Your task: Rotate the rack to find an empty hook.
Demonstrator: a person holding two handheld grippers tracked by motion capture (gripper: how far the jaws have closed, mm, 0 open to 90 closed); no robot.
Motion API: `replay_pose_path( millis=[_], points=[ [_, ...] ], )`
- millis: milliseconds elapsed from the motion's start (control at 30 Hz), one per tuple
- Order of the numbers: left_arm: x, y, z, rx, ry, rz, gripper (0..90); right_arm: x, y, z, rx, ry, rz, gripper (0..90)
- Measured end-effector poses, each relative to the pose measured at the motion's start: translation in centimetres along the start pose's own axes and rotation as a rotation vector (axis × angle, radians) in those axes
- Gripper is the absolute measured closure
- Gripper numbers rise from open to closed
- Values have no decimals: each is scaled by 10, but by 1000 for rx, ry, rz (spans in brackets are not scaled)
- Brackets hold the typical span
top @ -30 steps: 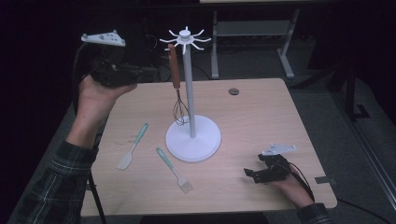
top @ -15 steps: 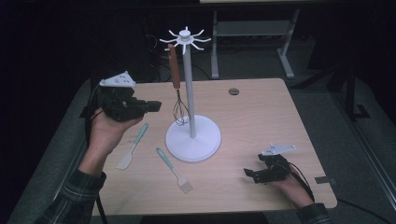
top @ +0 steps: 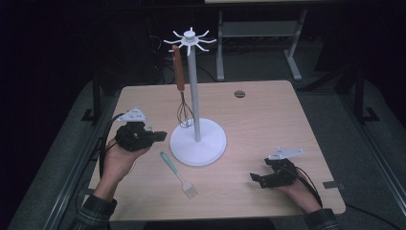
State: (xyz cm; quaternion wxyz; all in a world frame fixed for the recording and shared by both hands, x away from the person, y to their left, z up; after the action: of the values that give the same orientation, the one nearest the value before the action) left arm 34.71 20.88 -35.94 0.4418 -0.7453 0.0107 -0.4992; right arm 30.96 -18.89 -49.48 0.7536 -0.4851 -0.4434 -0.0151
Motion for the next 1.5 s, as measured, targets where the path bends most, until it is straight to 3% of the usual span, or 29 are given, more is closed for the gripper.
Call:
replay_pose_path(
  millis=[167,200,233,333,433,467,533,567,600,633,700,767,833,1000,1500],
  points=[
    [-28,18,24,57,-35,40,899,0,0,0,2,6,6,140],
    [-28,18,24,57,-35,40,899,0,0,1,2,8,7,140],
    [-36,22,34,76,-62,45,899,0,0,1,3,7,7,140],
    [-48,28,54,119,-77,55,899,0,1,1,2,7,6,140],
    [-56,31,71,167,-103,53,899,0,1,0,2,8,9,141],
    [-59,32,81,188,-90,50,899,0,1,0,3,8,9,140],
    [-61,33,85,195,-104,52,899,0,2,0,3,6,9,141],
    [-66,37,100,218,-137,46,899,-1,2,0,2,6,10,142],
    [-66,37,100,218,-137,46,899,-1,2,0,2,6,10,142],
    [-71,39,113,235,-149,53,899,-1,2,0,1,4,9,142],
    [-73,40,120,249,-150,59,899,-1,2,0,1,4,9,142],
    [-79,45,136,274,-171,71,899,-1,2,0,2,4,13,142],
    [-84,51,142,275,-207,79,899,-1,2,0,1,2,12,142],
    [-93,62,151,296,-204,129,899,-1,3,-1,3,5,17,142],
    [-98,64,155,297,-228,124,899,-1,4,-1,3,6,20,142]
  ],
)
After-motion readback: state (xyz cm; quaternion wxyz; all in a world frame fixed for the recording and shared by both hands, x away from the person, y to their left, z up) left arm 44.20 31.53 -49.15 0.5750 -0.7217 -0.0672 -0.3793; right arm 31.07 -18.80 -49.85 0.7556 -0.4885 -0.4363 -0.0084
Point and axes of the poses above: each handheld gripper's, and its own axes: y roughly forward along the jaws, x roughly out of its top, z roughly to its left, the point moved 4 cm from there along y, roughly forward along the jaws, and after that the axes turned 3 degrees about z, right-handed, at the moved point
